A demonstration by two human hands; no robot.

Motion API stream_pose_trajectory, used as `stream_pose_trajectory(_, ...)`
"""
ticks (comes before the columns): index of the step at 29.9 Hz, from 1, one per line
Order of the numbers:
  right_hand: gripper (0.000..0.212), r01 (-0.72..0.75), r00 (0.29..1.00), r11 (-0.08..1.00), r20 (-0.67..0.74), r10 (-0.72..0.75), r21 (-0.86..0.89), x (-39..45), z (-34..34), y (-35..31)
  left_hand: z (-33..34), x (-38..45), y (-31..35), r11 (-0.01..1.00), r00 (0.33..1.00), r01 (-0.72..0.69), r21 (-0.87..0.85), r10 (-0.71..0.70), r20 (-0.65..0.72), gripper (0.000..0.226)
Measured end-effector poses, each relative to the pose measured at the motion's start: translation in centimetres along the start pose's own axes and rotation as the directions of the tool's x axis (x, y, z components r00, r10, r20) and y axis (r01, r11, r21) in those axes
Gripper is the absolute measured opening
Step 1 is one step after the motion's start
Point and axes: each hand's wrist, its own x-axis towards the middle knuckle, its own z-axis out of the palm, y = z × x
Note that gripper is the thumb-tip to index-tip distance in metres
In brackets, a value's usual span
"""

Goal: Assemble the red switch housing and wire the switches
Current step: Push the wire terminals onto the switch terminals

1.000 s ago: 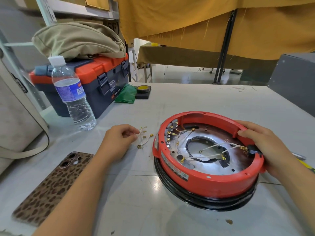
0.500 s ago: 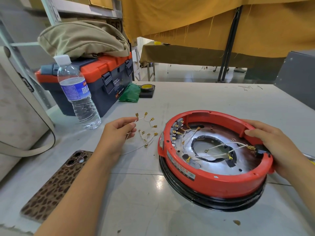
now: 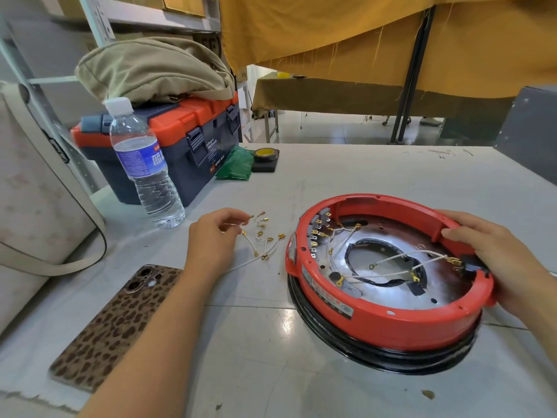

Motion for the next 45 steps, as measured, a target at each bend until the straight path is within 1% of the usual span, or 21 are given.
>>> stream_pose_trajectory(2, 0.035, 0.0, 1.0, 1.0, 0.001, 0.0, 0.008, 0.1, 0.0, 0.1, 0.2, 0.1, -0.3, 0.995, 1.0, -0.003, 0.104, 0.003, 0.0, 0.034)
stream_pose_trajectory(11, 0.035, 0.014, 1.0, 0.999, -0.008, -0.014, -0.031, 0.3, -0.2, 0.3, 0.0, 0.2, -1.2, 0.919, 0.994, 0.063, 0.388, -0.093, 0.059, 0.033)
stream_pose_trajectory(13, 0.036, 0.022, 1.0, 0.999, -0.01, -0.022, -0.036, 0.3, -0.1, 0.3, -0.1, 0.2, -1.0, 0.896, 0.995, 0.028, 0.443, -0.068, 0.076, 0.026)
stream_pose_trajectory(15, 0.036, 0.025, 1.0, 0.999, -0.013, -0.025, -0.037, 0.3, -0.1, 0.3, 0.0, 0.1, -0.6, 0.886, 0.993, -0.033, 0.463, -0.023, 0.116, 0.019)
stream_pose_trajectory(17, 0.036, 0.023, 1.0, 0.999, -0.012, -0.023, -0.031, 0.4, -0.1, 0.3, 0.3, -0.1, -0.3, 0.866, 0.984, -0.09, 0.492, 0.0, 0.179, 0.018)
stream_pose_trajectory(20, 0.036, 0.014, 1.0, 0.999, -0.009, -0.015, -0.034, 0.4, -0.2, 0.3, 0.5, -0.3, 0.0, 0.816, 0.961, -0.152, 0.558, -0.01, 0.275, 0.021)
stream_pose_trajectory(22, 0.036, 0.013, 1.0, 0.999, -0.014, -0.013, -0.034, 0.3, -0.2, 0.3, 0.4, -0.5, 0.2, 0.813, 0.952, -0.176, 0.554, -0.002, 0.307, 0.021)
stream_pose_trajectory(25, 0.036, 0.009, 1.0, 1.0, -0.017, -0.009, -0.024, 0.3, -0.1, 0.2, 0.3, -0.9, 0.5, 0.849, 0.942, -0.201, 0.489, 0.032, 0.333, 0.017)
stream_pose_trajectory(30, 0.036, 0.006, 1.0, 1.0, -0.007, -0.006, -0.013, 0.3, -0.2, 0.2, 0.3, -1.2, 0.8, 0.895, 0.946, -0.184, 0.407, 0.048, 0.32, 0.01)
stream_pose_trajectory(33, 0.036, 0.01, 1.0, 0.999, -0.018, -0.011, -0.033, 0.2, -0.1, 0.1, 0.3, -1.0, 0.5, 0.912, 0.961, -0.116, 0.394, 0.002, 0.277, 0.014)
stream_pose_trajectory(35, 0.035, 0.013, 1.0, 0.999, -0.014, -0.014, -0.035, 0.3, -0.1, 0.2, 0.3, -0.9, 0.4, 0.916, 0.969, -0.064, 0.397, -0.039, 0.246, 0.011)
stream_pose_trajectory(37, 0.035, 0.015, 1.0, 0.999, -0.007, -0.015, -0.035, 0.3, -0.2, 0.2, 0.3, -0.9, 0.4, 0.919, 0.974, -0.034, 0.393, -0.057, 0.219, 0.009)
stream_pose_trajectory(39, 0.035, 0.016, 1.0, 0.999, -0.011, -0.017, -0.039, 0.4, -0.2, 0.3, 0.3, -0.9, 0.4, 0.923, 0.977, -0.015, 0.384, -0.067, 0.2, 0.011)
stream_pose_trajectory(45, 0.035, 0.024, 1.0, 0.998, -0.009, -0.025, -0.057, 0.5, -0.3, 0.4, 0.7, -0.8, 0.6, 0.867, 0.964, 0.028, 0.497, -0.155, 0.216, 0.014)
